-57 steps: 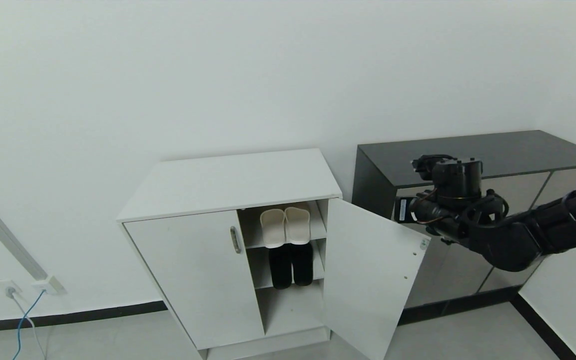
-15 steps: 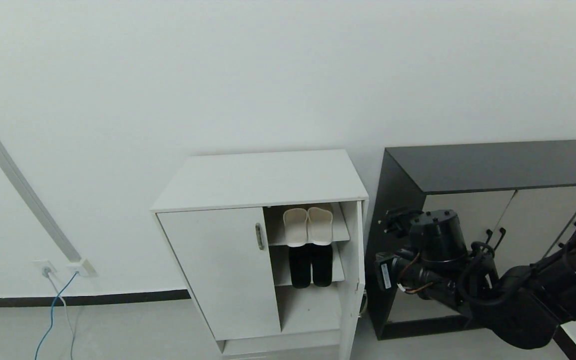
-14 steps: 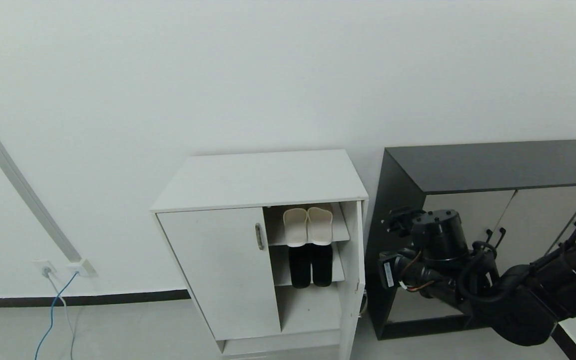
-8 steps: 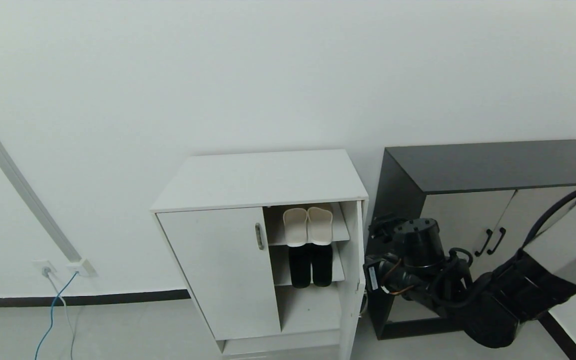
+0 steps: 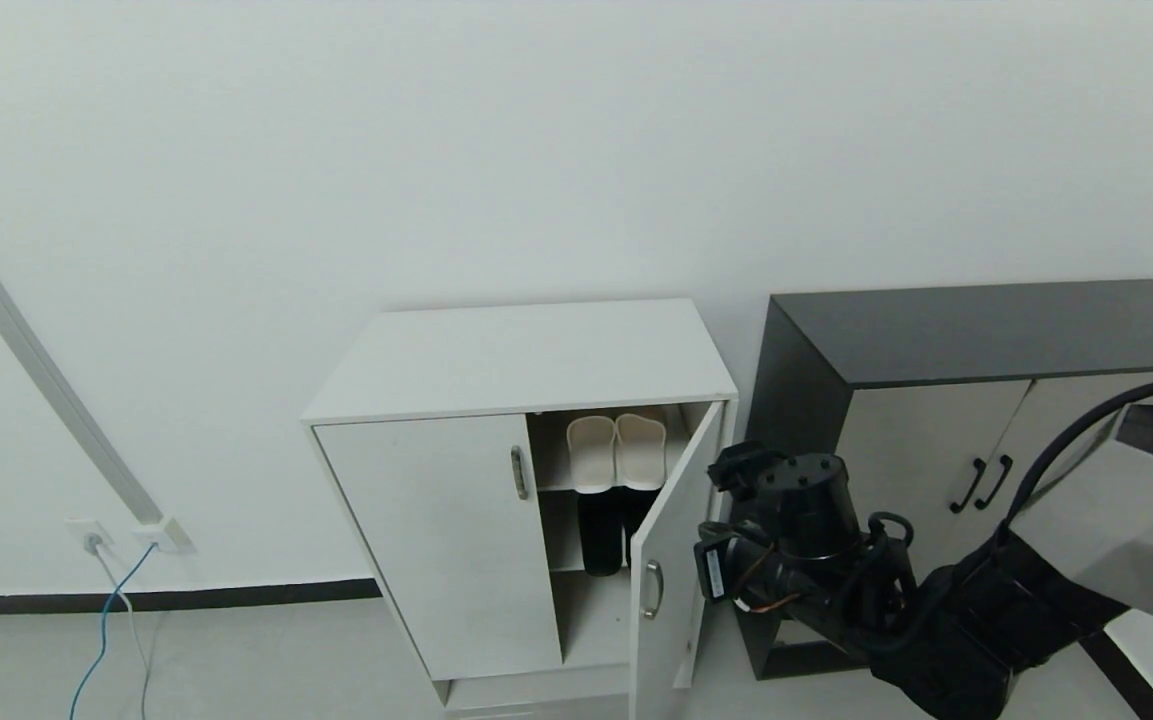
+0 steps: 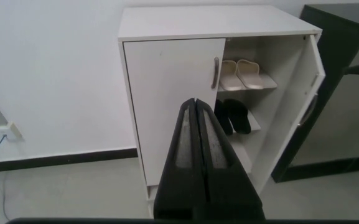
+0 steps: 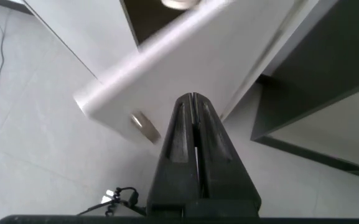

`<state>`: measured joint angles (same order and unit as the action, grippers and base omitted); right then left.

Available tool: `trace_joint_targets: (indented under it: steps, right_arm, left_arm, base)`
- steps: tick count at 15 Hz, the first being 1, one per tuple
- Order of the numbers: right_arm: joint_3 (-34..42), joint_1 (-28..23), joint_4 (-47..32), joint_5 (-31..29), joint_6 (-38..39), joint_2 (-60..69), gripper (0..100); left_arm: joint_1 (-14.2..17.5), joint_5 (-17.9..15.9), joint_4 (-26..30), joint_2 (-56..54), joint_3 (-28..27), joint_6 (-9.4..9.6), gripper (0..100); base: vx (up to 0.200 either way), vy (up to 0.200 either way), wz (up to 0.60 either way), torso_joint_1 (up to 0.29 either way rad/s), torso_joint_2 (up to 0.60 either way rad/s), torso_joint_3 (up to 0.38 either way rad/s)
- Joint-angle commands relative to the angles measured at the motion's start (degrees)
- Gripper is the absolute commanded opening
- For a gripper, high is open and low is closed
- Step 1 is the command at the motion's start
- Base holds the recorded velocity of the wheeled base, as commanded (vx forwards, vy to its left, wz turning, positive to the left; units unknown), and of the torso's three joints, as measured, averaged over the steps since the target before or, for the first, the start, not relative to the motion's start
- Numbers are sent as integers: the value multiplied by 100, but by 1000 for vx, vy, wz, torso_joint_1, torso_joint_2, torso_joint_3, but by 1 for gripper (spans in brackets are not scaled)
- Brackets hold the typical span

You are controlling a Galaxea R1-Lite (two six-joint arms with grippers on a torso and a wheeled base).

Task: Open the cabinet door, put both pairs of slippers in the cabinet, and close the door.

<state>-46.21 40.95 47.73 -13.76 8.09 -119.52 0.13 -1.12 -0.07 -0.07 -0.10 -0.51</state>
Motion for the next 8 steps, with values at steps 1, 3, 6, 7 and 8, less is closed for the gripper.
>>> trace_joint_targets:
  steps: [1,3,6,7,8]
  right_arm:
    - [42,18,9,5,-1,78,0]
    - [60,36,9,-4,-10,78,0]
    - [174,27,70,40,-1,78,0]
    - [262,27,220,181,-27,69,0]
    - [288,27,290,207,-71,60,0]
  left_arm:
    - [4,-2,-1,7,1,-2,0]
    - [4,7,-1,7,1,-2,0]
    - [4,7,-1,7,1,-2,0]
    - [4,7,-1,7,1,-2,0]
    - [4,7,-1,7,-8,-2,0]
  base:
    - [0,0,0,0,0,0]
    - [0,0,0,0,0,0]
    - [0,0,600,1,1,2]
    - [0,0,0,0,0,0]
    - [0,0,0,0,0,0]
